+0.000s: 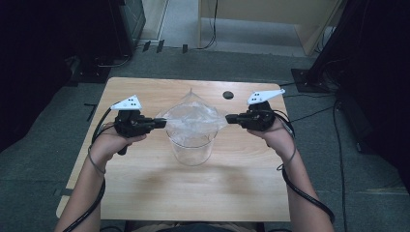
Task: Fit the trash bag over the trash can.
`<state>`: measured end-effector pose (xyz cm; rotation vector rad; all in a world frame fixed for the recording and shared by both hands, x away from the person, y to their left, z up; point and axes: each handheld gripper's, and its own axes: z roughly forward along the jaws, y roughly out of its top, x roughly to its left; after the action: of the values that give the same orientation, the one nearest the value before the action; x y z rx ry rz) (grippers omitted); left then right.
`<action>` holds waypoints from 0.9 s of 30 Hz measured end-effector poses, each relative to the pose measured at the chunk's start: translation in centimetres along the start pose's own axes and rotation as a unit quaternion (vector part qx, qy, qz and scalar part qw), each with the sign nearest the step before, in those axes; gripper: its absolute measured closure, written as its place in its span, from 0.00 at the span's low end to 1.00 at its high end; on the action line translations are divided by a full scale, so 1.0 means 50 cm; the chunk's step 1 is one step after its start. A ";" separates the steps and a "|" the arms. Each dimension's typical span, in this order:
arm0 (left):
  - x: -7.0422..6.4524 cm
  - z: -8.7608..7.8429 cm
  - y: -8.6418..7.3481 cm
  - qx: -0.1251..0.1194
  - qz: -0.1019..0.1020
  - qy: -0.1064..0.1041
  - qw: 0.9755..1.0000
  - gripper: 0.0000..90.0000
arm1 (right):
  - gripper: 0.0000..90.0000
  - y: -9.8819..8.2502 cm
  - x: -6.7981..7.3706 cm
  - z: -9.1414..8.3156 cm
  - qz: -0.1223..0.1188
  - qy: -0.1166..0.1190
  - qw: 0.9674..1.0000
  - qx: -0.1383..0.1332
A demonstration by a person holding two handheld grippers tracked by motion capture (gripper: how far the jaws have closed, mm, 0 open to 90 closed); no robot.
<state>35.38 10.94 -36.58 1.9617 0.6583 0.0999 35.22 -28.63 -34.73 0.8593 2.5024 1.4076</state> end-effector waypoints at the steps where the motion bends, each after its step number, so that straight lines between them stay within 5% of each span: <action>1: 0.000 -0.002 -0.002 -0.001 -0.002 -0.002 1.000 0.97 | 1.00 0.000 0.001 0.000 0.001 0.004 1.000 -0.001; 9: -0.005 0.001 -0.025 0.002 -0.010 -0.024 1.000 0.92 | 1.00 -0.012 0.011 0.011 0.010 0.033 0.999 0.002; 27: -0.007 0.017 -0.054 0.030 -0.027 -0.064 0.997 0.93 | 0.99 -0.041 0.034 0.064 0.000 0.080 0.995 0.065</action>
<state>34.28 10.96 -39.19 1.9886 0.6354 -0.0803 34.22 -26.17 -37.91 0.7966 2.7387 1.3766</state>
